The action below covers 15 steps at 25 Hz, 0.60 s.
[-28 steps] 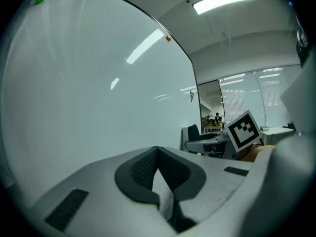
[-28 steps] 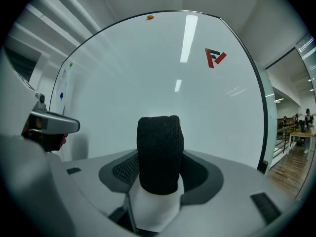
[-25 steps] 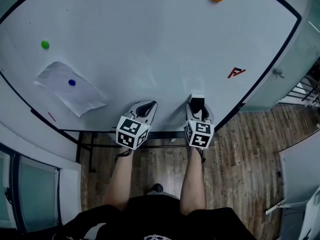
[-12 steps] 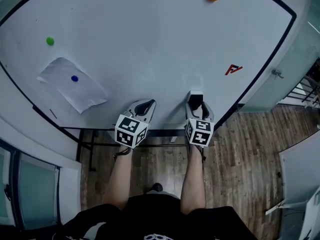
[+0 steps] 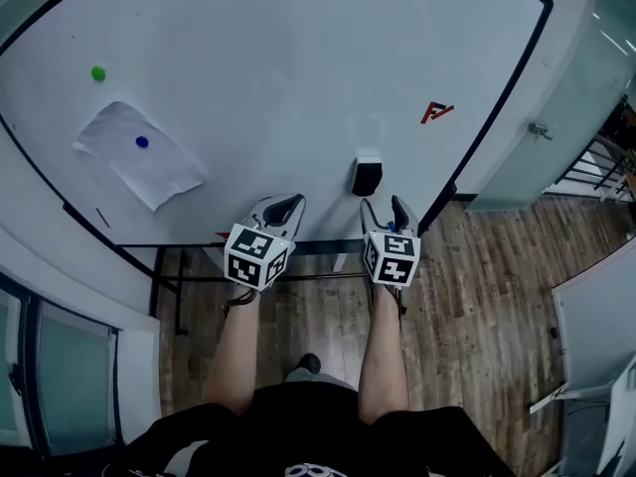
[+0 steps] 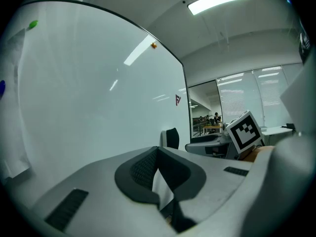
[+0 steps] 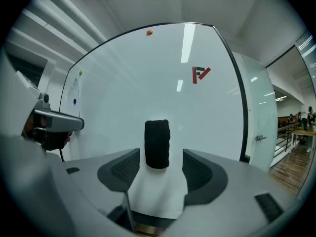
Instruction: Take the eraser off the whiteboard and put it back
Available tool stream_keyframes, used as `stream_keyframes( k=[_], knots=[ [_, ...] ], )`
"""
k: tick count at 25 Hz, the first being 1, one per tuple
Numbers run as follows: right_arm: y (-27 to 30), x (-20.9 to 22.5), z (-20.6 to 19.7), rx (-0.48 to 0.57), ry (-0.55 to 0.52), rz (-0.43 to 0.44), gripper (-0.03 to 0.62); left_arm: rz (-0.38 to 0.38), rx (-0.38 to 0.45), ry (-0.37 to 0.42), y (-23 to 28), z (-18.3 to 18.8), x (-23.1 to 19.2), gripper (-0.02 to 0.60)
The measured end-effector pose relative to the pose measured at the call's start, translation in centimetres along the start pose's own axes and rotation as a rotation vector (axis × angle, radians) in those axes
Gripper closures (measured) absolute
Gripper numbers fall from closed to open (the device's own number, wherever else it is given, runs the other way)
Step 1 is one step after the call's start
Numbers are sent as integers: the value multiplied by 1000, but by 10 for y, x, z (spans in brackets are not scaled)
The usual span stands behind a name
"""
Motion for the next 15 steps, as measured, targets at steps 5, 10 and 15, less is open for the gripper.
stream_keyframes(
  k=[5, 10, 15],
  knots=[
    [-37, 2, -9, -5, 15, 26, 330, 0, -14, -13, -18, -6, 30, 563],
    [-80, -5, -21, -6, -9, 50, 429, 15, -18, -27, -45, -14, 63, 563],
    [-129, -16, -35, -18, -33, 68, 537, 44, -34, -43, -85, -26, 99, 563]
  ],
)
Point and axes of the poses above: the fingertips, and each gripper's own axes: y forward along the fingers, x to its right, z out of its top, the point moved 6 cm from there along -y, backward along the fingers, and after that the axes turned 6 degrees about z, right-handed, at the moved point
